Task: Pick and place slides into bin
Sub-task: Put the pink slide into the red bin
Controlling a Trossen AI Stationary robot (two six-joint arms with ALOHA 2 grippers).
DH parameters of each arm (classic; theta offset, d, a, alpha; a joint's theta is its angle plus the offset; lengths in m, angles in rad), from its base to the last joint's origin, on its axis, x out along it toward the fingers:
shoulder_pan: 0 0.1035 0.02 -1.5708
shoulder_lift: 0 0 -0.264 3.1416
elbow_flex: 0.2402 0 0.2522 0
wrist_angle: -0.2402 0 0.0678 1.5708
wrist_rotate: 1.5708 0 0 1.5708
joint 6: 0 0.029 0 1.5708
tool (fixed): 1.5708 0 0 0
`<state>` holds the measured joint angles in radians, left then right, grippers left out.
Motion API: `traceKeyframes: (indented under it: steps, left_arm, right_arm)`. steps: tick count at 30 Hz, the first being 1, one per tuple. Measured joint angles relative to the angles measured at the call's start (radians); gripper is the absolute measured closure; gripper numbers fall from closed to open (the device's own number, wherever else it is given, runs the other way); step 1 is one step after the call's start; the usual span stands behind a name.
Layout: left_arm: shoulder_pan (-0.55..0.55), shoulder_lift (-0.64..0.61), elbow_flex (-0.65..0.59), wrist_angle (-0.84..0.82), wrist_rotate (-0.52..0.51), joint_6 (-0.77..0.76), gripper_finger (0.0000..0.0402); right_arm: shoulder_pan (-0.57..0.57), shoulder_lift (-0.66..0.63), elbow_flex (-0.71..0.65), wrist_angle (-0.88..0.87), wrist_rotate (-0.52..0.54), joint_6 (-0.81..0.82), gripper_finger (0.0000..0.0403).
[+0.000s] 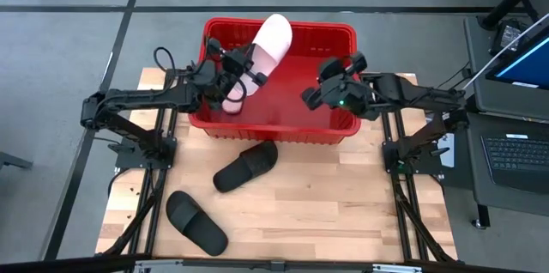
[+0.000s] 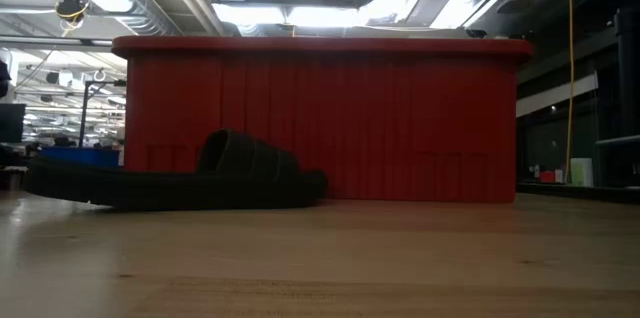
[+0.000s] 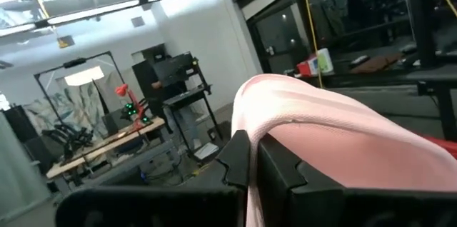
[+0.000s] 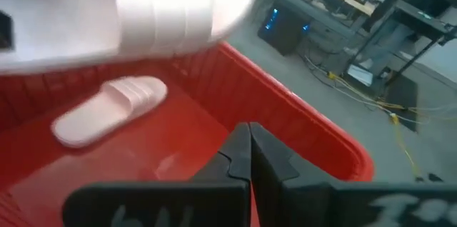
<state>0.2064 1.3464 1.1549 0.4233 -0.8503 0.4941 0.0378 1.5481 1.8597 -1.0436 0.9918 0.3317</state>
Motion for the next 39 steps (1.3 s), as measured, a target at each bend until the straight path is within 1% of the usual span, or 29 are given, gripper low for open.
traceKeyframes:
  steps: [3, 6, 8, 10, 12, 15, 16, 17, 18, 20, 22, 26, 28, 31, 33, 37, 39]
  left_arm:
    - [0.044, 0.003, -0.01, -0.021, 0.028, -0.084, 0.0396]
    - [0.09, 0.005, -0.042, -0.023, 0.046, -0.176, 0.0397]
    - [0.111, 0.009, -0.055, -0.022, 0.045, -0.221, 0.0397]
    - [0.126, 0.016, -0.06, -0.018, 0.042, -0.238, 0.0397]
    - [0.136, 0.029, -0.06, -0.001, 0.042, -0.251, 0.0397]
    - [0.137, 0.056, -0.06, 0.049, 0.041, -0.281, 0.0397]
    - [0.137, 0.067, -0.06, 0.063, 0.04, -0.288, 0.0397]
    - [0.137, 0.079, -0.06, 0.064, 0.03, -0.295, 0.0397]
    - [0.137, 0.094, -0.06, 0.074, 0.006, -0.302, 0.0398]
    - [0.137, 0.12, -0.06, 0.075, -0.042, -0.327, 0.0398]
    - [0.137, 0.143, -0.06, 0.075, -0.083, -0.361, 0.0398]
    - [0.137, 0.188, -0.06, 0.075, -0.145, -0.403, 0.0398]
    - [0.137, 0.204, -0.06, 0.075, -0.171, -0.419, 0.0398]
    - [0.137, 0.218, -0.06, 0.068, -0.195, -0.465, 0.0398]
    - [0.137, 0.23, -0.06, 0.069, -0.207, -0.483, 0.0398]
    - [0.135, 0.248, -0.06, 0.064, -0.207, -0.537, 0.0398]
    - [0.134, 0.262, -0.06, 0.046, -0.21, -0.582, 0.0398]
  right_arm:
    - [-0.027, -0.023, -0.05, -0.011, 0.019, 0.003, 0.0401]
    - [-0.067, -0.057, -0.17, 0.02, 0.023, 0.03, 0.0401]
    - [-0.092, -0.096, -0.261, 0.084, 0.015, 0.016, 0.0401]
    - [-0.119, -0.151, -0.349, 0.186, -0.013, -0.041, 0.0401]
    - [-0.152, -0.217, -0.438, 0.342, -0.087, -0.131, 0.0402]
    - [-0.215, -0.321, -0.572, 0.633, -0.284, -0.344, 0.0402]
    - [-0.239, -0.352, -0.614, 0.726, -0.369, -0.405, 0.0402]
    - [-0.264, -0.381, -0.653, 0.811, -0.43, -0.453, 0.0402]
    - [-0.286, -0.407, -0.686, 0.884, -0.49, -0.485, 0.0402]
    - [-0.331, -0.447, -0.741, 0.984, -0.555, -0.512, 0.0402]
    - [-0.369, -0.474, -0.779, 1.019, -0.573, -0.521, 0.0401]
    - [-0.425, -0.489, -0.804, 1.0, -0.586, -0.523, 0.0401]
    - [-0.447, -0.485, -0.804, 0.995, -0.642, -0.528, 0.04]
    - [-0.475, -0.469, -0.804, 0.995, -0.756, -0.548, 0.04]
    - [-0.488, -0.458, -0.804, 0.995, -0.806, -0.552, 0.04]
    - [-0.514, -0.43, -0.804, 0.994, -0.858, -0.584, 0.0399]
    - [-0.522, -0.416, -0.804, 0.993, -0.864, -0.605, 0.0399]
